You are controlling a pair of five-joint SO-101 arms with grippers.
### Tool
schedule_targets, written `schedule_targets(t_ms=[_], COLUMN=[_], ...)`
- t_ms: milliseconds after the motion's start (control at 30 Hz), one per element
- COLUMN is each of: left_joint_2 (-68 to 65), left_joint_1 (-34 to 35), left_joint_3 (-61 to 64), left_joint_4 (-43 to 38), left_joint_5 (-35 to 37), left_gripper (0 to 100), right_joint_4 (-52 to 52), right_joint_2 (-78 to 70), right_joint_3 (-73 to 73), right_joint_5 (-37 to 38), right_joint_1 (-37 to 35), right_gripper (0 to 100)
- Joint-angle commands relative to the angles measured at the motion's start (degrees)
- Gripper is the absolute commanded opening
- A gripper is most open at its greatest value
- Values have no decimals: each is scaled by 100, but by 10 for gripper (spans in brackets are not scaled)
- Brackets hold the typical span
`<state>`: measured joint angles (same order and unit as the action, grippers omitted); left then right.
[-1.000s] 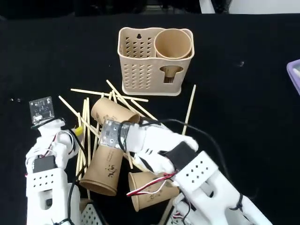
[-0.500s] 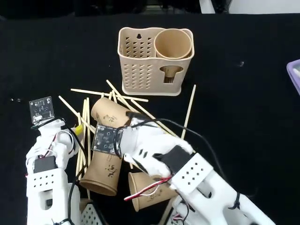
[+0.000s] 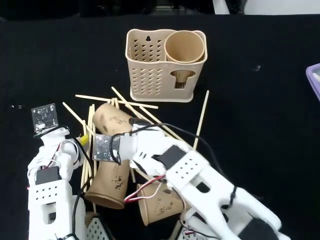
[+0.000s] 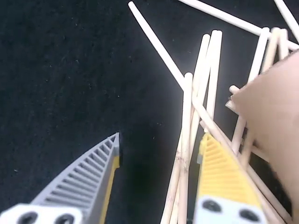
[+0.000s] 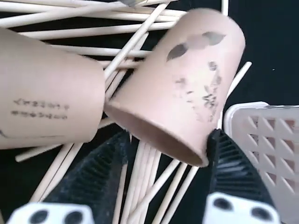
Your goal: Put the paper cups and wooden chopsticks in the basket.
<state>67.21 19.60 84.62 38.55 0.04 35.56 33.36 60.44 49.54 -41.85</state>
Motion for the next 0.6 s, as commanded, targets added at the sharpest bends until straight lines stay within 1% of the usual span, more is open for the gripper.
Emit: schedule_targets(t_ms=[0,133,267,400,567], left_joint_2=[53,105,79,79,105], left_joint_1=[57,57,57,75,242], left_joint_3=[-40,-40,-40,-40,-40], left_joint_4=[0,35,9,9,0], left_joint_5=[35,35,26,26,26], left_gripper=[264,264,265,266,266], right_joint_4=[-229,-229,-229,-229,-35], right_joint_2=[-435,-884,-1015,-699,207], right_joint_3=[-611,-1095,-1376,-1429,-1226], right_joint_5=[53,-35,-1073,-1714,-2075], right_joint_1=[132,132,141,141,141], right_gripper=[203,127,12,10,11])
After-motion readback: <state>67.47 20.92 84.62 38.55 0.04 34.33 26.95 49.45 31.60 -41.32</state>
